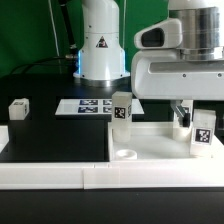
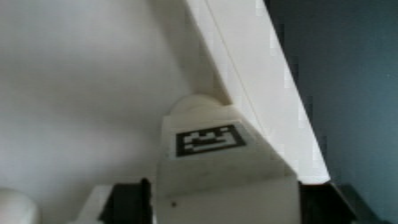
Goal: Assemble square table
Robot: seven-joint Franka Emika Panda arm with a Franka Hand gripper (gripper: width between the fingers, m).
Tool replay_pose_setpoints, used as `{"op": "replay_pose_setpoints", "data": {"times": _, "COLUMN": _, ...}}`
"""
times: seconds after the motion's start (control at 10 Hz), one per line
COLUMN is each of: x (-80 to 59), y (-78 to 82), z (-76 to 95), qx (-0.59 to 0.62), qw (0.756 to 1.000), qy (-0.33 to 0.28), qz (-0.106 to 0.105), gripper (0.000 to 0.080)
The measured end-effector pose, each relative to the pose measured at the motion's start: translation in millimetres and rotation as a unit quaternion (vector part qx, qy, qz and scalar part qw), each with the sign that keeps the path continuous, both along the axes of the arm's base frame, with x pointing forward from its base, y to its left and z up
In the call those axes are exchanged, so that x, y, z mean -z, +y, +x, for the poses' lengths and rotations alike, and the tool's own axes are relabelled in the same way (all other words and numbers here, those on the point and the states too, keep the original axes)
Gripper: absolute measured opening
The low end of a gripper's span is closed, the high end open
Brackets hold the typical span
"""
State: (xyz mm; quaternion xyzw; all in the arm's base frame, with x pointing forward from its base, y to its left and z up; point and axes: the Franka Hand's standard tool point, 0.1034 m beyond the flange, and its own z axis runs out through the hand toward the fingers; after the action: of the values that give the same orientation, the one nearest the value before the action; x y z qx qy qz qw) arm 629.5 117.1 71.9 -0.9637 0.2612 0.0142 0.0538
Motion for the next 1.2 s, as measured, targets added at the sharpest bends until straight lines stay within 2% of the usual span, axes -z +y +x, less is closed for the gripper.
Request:
{"op": "replay_pose_setpoints", "data": {"times": 0.1, "x": 0.2, "y": -0.6, "z": 0.0, "qx": 0.042, "qw": 0.999, "qy": 0.005, "qz": 0.0, "gripper": 0.029}}
{"op": "replay_pose_setpoints", "data": {"times": 0.4, "x": 0.4, "y": -0.8, "z": -0.2, "qx": 0.146, "qw": 0.989, "qy": 0.016, "qz": 0.0, "gripper": 0.029}}
{"op": "replay_pose_setpoints", "data": {"times": 0.6, "x": 0.7, "y": 0.8, "z": -2.0, "qx": 0.335, "qw": 0.941, "qy": 0.04, "qz": 0.004, "gripper": 0.029}}
{"op": "replay_pose_setpoints", "data": {"times": 0.7, "x": 0.3, "y": 1.8, "z": -0.9, "qx": 0.39, "qw": 0.92, "qy": 0.046, "qz": 0.005, "gripper": 0.029}}
{"op": "replay_pose_setpoints", "data": {"times": 0.8, "x": 0.3, "y": 4.3, "z": 1.6, "qx": 0.476, "qw": 0.877, "qy": 0.054, "qz": 0.011, "gripper": 0.029}}
{"op": "replay_pose_setpoints", "data": {"times": 0.9, "x": 0.7, "y": 2.9, "z": 2.7, "qx": 0.572, "qw": 0.818, "qy": 0.051, "qz": 0.025, "gripper": 0.029}}
{"op": "replay_pose_setpoints", "data": {"times": 1.0, "x": 0.0, "y": 3.5, "z": 1.2, "qx": 0.612, "qw": 0.789, "qy": 0.051, "qz": 0.025, "gripper": 0.0291}}
{"op": "replay_pose_setpoints", "data": {"times": 1.1, "x": -0.4, "y": 3.1, "z": 1.5, "qx": 0.625, "qw": 0.779, "qy": 0.049, "qz": 0.022, "gripper": 0.0291}}
{"op": "replay_pose_setpoints", "data": {"times": 1.2, "x": 0.4, "y": 2.9, "z": 1.1, "qx": 0.611, "qw": 0.79, "qy": 0.047, "qz": 0.021, "gripper": 0.0313}}
